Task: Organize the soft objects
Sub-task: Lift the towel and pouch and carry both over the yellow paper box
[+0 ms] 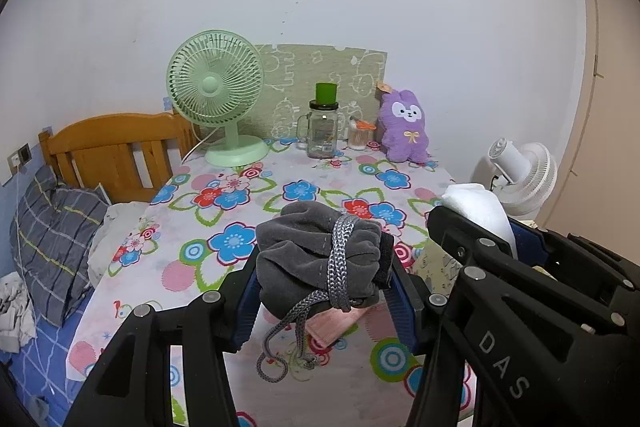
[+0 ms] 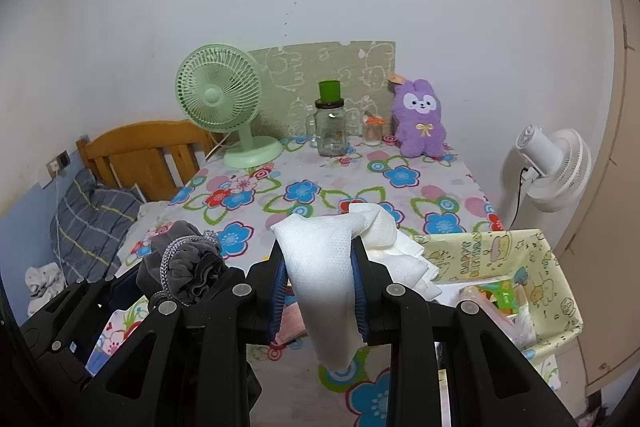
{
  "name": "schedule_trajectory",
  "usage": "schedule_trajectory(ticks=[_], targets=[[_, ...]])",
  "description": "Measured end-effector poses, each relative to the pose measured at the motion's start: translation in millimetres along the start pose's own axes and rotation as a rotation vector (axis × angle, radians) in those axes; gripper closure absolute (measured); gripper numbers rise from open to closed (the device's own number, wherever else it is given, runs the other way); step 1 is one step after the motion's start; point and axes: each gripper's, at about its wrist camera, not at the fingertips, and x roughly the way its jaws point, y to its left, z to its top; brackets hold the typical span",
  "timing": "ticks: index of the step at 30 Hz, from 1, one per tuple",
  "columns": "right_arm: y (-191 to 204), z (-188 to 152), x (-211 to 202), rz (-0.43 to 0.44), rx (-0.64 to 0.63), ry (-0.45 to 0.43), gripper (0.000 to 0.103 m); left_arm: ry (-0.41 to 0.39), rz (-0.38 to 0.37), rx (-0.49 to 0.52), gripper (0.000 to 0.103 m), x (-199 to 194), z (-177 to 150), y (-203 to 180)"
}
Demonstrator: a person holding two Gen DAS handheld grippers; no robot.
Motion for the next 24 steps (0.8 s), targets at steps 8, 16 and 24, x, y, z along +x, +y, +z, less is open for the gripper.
schedule_trajectory(ticks=[8, 16, 24], targets=[[-19.0, 3.1, -2.8, -0.018, 0.015, -0.009, 0.072, -0.004, -0.015, 0.017, 0.046, 3.1, 4.3, -17.8], [-36.3, 6.1, -5.9, -0.039, 0.025, -0.018, 0.072, -0.01, -0.038, 0.027, 0.046, 6.1, 7.9, -36.0], [-58.6, 6.8, -6.0, -0.058, 0.038, -0.016, 0.072, -0.004, -0.067, 0.038, 0.046, 13.9, 9.3, -57.0]])
